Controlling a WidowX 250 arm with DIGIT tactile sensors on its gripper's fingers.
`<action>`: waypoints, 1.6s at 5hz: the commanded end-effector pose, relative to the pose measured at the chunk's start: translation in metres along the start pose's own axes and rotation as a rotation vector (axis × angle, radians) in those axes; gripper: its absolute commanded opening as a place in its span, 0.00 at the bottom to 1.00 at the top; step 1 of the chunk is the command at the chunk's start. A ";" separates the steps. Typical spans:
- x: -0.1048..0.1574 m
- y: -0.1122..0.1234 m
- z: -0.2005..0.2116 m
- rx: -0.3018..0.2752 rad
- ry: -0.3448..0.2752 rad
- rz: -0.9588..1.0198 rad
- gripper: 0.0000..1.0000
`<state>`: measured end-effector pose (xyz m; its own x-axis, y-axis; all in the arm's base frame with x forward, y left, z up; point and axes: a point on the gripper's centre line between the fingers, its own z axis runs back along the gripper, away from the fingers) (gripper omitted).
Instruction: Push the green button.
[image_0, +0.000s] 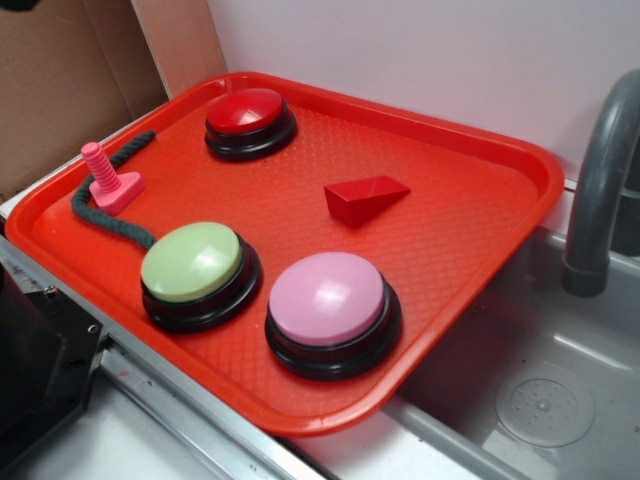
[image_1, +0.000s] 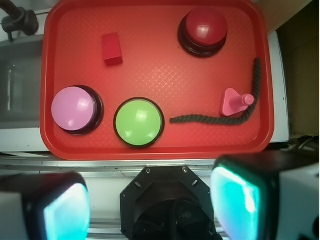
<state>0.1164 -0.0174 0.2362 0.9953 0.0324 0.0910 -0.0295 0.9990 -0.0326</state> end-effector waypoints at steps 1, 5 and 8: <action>0.000 0.000 0.000 0.000 0.000 0.000 1.00; 0.019 -0.045 -0.116 0.202 0.067 -0.420 1.00; -0.016 -0.016 -0.157 0.100 0.049 -0.347 1.00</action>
<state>0.1135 -0.0353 0.0766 0.9537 -0.3002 0.0189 0.2974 0.9505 0.0896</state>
